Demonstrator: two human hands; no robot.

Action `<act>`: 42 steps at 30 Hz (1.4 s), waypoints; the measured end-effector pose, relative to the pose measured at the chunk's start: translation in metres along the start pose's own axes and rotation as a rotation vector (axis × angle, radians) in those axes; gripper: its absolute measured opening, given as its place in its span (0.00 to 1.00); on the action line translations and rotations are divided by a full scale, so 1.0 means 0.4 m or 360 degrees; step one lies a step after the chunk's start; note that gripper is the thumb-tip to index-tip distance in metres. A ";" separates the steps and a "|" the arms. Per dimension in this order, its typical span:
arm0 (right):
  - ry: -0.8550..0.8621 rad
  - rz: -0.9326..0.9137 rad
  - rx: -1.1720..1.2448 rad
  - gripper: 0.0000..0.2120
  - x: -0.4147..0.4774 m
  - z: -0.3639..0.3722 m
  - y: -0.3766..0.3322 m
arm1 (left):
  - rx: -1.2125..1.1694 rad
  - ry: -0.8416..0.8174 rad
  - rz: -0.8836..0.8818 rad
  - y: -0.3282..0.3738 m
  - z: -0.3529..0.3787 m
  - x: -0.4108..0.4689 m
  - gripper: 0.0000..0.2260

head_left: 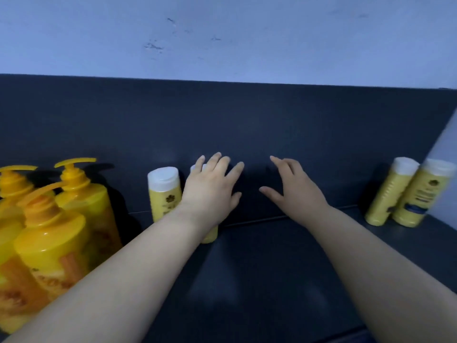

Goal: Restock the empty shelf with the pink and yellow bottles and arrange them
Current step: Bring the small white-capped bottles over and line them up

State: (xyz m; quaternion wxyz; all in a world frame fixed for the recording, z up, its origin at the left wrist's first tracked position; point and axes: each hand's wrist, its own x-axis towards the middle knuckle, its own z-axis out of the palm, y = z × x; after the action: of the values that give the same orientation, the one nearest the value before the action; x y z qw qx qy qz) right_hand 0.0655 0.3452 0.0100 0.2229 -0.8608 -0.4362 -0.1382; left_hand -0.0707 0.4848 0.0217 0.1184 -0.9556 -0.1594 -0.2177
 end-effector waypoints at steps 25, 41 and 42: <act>0.0475 0.0824 -0.0004 0.26 -0.078 -0.313 0.914 | -0.0455 -0.0174 0.0432 0.861 0.094 0.516 0.28; 0.0143 0.0747 -0.0112 0.29 0.060 -0.250 1.058 | -0.0697 -0.0485 0.0112 0.976 0.224 0.736 0.21; 0.0181 0.0760 -0.0064 0.28 0.067 -0.249 1.056 | -0.0697 -0.0471 0.0111 0.977 0.230 0.738 0.20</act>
State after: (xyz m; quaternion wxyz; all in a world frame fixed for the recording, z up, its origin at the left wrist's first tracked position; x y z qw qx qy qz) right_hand 0.4200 0.0939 -0.0037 0.2563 -0.9346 -0.2044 -0.1384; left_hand 0.3554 0.2268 0.0135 -0.1082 -0.9848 -0.0911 -0.1008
